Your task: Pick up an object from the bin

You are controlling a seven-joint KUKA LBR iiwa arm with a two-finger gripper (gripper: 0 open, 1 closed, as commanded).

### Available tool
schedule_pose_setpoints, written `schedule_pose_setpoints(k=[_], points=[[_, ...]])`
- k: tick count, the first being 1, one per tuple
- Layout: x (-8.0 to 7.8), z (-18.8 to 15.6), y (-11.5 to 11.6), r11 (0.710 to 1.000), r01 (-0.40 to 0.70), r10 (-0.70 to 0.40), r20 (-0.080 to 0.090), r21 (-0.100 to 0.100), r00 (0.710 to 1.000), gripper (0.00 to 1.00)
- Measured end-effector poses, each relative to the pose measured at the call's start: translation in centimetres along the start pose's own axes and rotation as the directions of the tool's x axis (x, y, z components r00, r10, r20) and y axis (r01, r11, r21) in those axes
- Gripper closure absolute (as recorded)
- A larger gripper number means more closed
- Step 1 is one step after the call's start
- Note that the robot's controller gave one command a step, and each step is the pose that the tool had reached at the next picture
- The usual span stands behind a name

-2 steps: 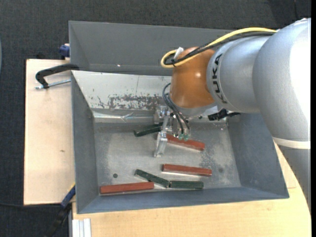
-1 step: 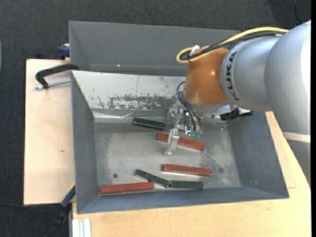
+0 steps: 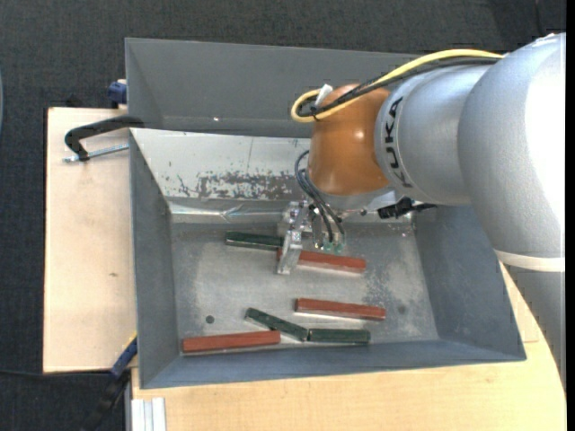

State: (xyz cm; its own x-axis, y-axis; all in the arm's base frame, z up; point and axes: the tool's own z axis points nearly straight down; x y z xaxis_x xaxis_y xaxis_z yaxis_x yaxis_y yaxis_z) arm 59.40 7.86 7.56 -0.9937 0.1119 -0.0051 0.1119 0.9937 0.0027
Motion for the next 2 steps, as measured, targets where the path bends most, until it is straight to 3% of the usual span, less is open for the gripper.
schedule_pose_setpoints(k=[2], points=[[0.10,-0.37,-0.03,1.000,0.000,0.000,-0.004,0.001,1.000,1.00]])
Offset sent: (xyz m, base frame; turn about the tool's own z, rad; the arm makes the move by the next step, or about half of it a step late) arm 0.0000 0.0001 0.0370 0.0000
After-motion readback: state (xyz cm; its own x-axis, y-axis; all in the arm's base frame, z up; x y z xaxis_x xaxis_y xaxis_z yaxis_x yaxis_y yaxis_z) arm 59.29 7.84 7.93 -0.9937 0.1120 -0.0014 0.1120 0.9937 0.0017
